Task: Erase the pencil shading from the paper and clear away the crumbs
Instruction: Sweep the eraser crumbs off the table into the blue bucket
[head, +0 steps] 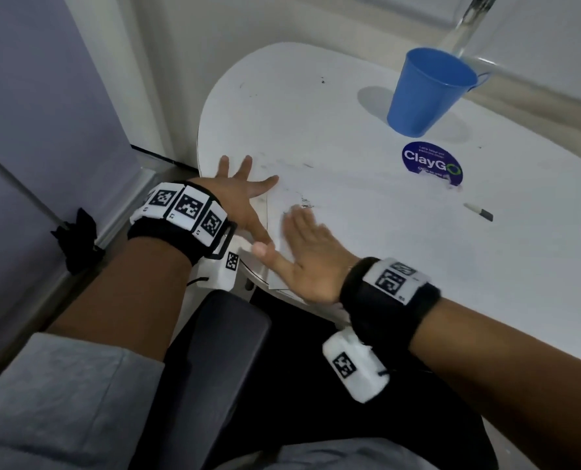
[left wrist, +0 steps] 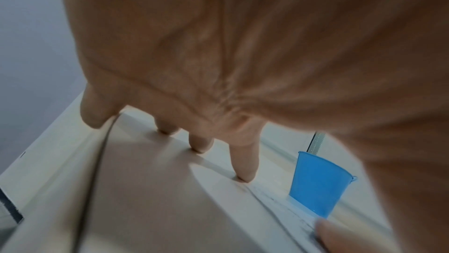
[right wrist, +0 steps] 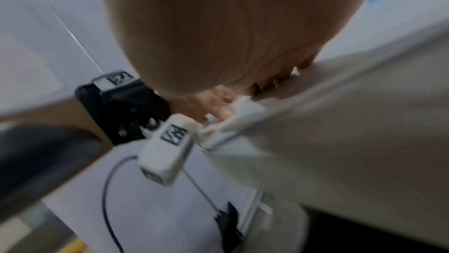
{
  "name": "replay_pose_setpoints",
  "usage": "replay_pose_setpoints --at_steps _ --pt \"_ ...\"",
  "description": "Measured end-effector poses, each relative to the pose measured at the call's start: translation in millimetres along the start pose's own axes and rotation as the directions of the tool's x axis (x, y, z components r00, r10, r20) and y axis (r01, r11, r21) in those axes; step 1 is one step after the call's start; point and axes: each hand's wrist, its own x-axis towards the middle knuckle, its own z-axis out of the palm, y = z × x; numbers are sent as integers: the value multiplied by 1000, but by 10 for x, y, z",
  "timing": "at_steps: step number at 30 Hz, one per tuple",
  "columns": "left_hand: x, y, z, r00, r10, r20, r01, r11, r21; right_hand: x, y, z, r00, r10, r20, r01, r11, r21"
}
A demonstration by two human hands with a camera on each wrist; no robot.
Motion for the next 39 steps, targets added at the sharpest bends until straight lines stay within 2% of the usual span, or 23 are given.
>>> replay_pose_setpoints --at_steps 2,3,6,8,11,13,15,18,21,23,25,27,29,31,33,35,37,39 --pt "15 -15 -2 1000 7 -6 -7 1000 -5 74 7 -112 998 -54 -21 57 992 110" --pt "23 -23 -3 1000 13 -2 -13 1000 -22 92 91 -198 998 -36 -42 42 987 154" --pt "13 -36 14 1000 10 8 -10 999 -36 176 444 -456 983 157 -93 -137 972 193" --pt "19 -37 18 1000 11 3 -11 1000 -23 248 479 -468 966 231 -119 -216 968 126" --pt "21 -28 -6 1000 15 21 -15 1000 -18 288 170 -242 995 65 -74 -65 998 3" --pt "25 -12 -17 999 19 43 -20 999 33 245 47 -192 999 -32 -26 33 998 55" --pt "21 -3 -27 999 11 45 -12 1000 20 234 105 -301 999 -26 -47 32 990 136" --pt "-1 17 -18 999 -18 49 18 1000 12 235 325 -491 985 88 -145 -53 972 230" --pt "-51 27 -69 1000 7 23 -7 1000 11 202 483 -632 962 74 -264 29 930 366" --pt "-117 67 -177 989 85 -120 -103 983 -153 183 571 -737 893 63 -446 147 895 422" --pt "-134 192 -342 920 151 -363 -275 907 -319 194 654 -899 774 124 -620 234 854 464" --pt "-83 443 -551 831 165 -532 -439 782 -443 208 725 -1118 697 203 -688 258 824 505" --pt "-32 775 -751 794 131 -594 -499 699 -513 195 777 -1344 666 236 -708 248 825 509" --pt "-6 1066 -897 795 153 -587 -485 742 -463 143 811 -1443 698 231 -677 226 826 516" --pt "-11 1240 -917 837 218 -502 -430 830 -356 99 840 -1329 732 184 -656 215 852 478" --pt "-5 1288 -792 862 245 -443 -375 897 -233 73 872 -1057 789 120 -603 213 867 451" --pt "15 1247 -584 891 273 -362 -328 940 -99 51 953 -815 892 24 -451 204 870 449" --pt "20 1191 -416 931 318 -178 -318 948 33 101 1108 -765 964 -51 -261 159 898 410"
